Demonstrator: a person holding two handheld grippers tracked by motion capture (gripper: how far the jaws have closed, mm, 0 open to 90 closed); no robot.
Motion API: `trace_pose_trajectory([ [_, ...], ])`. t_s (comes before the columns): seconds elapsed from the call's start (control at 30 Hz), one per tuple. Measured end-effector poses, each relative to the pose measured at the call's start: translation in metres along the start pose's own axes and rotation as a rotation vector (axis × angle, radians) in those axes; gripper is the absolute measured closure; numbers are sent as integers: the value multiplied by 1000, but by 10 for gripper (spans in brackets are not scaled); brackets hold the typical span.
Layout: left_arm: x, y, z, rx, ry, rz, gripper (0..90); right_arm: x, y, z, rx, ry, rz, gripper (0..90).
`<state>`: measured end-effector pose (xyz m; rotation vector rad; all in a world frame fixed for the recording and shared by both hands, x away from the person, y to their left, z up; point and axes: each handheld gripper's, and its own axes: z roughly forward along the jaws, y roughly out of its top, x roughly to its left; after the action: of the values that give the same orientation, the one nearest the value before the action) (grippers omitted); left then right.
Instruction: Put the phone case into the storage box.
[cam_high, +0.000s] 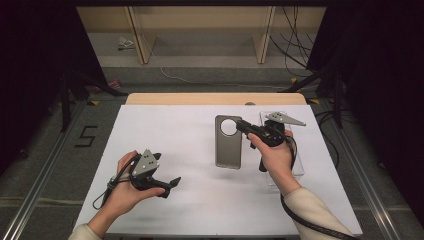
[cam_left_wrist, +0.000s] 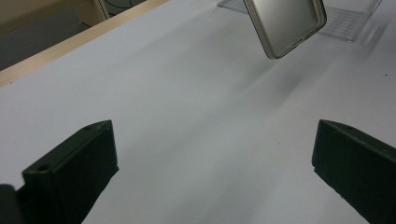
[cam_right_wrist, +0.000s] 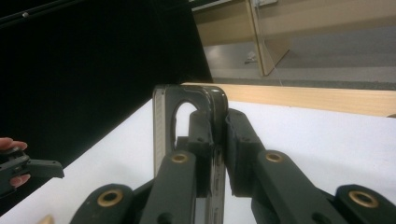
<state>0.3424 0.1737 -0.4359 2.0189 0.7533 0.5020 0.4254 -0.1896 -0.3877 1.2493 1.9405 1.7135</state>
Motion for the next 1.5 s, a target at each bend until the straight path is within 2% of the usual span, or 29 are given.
trace_pose_trajectory([
  [0.57,0,1,-1,-6,3,-1,0,-4,7,-7,-23,-13,4,825],
  [1.5,2,1,-1,-8,8,-6,0,-19,20,-22,-66,-47,12,825],
])
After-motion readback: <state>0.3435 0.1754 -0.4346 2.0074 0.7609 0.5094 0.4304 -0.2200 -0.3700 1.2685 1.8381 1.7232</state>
